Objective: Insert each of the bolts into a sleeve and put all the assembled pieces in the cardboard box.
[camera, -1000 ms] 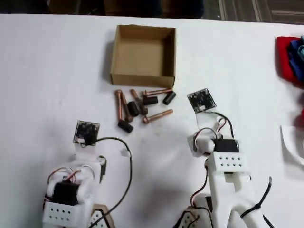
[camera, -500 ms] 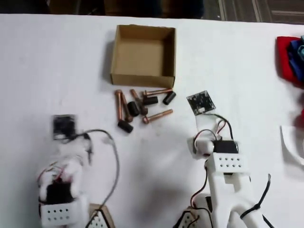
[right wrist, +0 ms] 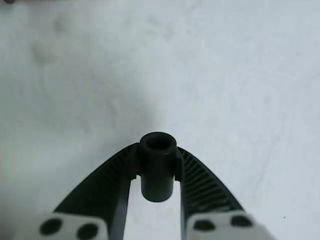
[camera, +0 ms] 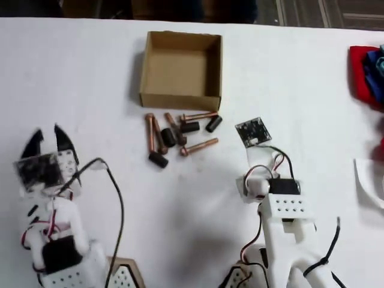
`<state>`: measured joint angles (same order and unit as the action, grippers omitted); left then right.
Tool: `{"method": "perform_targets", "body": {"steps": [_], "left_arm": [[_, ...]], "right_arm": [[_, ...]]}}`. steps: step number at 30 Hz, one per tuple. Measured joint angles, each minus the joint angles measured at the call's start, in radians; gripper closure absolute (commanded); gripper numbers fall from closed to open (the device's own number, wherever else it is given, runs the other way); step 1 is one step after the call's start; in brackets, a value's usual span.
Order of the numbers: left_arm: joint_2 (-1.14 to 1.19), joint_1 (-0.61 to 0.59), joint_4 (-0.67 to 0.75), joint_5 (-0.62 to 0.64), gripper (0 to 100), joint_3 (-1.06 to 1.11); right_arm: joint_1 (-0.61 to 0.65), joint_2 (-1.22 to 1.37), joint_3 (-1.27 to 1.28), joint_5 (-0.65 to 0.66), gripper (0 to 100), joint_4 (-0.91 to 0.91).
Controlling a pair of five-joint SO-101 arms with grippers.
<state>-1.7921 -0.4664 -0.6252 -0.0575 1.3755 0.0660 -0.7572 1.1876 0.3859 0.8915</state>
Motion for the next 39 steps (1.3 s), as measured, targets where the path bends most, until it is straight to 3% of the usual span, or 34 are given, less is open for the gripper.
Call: {"method": "perform_targets", "body": {"steps": [3,7,13,20,29,39], "left_arm": [[0.120,0.046,0.002,0.015,79,-0.203],[0.454,0.107,-0.060,0.046,79,-0.508],[1.135,0.273,-0.400,0.141,79,-0.990],[1.757,0.419,-0.747,0.388,79,-1.387],[2.262,0.433,-0.790,0.362,79,-1.626],[2.532,0.431,-0.792,0.361,79,-1.883]], "right_arm": [[0.000,0.000,0.000,0.000,97.8,0.000],[0.000,0.000,0.000,0.000,97.8,0.000],[0.000,0.000,0.006,0.000,97.8,-0.012],[0.000,-0.002,0.075,0.000,97.8,-0.100],[-0.002,-0.009,0.183,-0.114,97.8,-0.256],[0.000,-0.011,0.186,-0.126,97.8,-0.265]]}}
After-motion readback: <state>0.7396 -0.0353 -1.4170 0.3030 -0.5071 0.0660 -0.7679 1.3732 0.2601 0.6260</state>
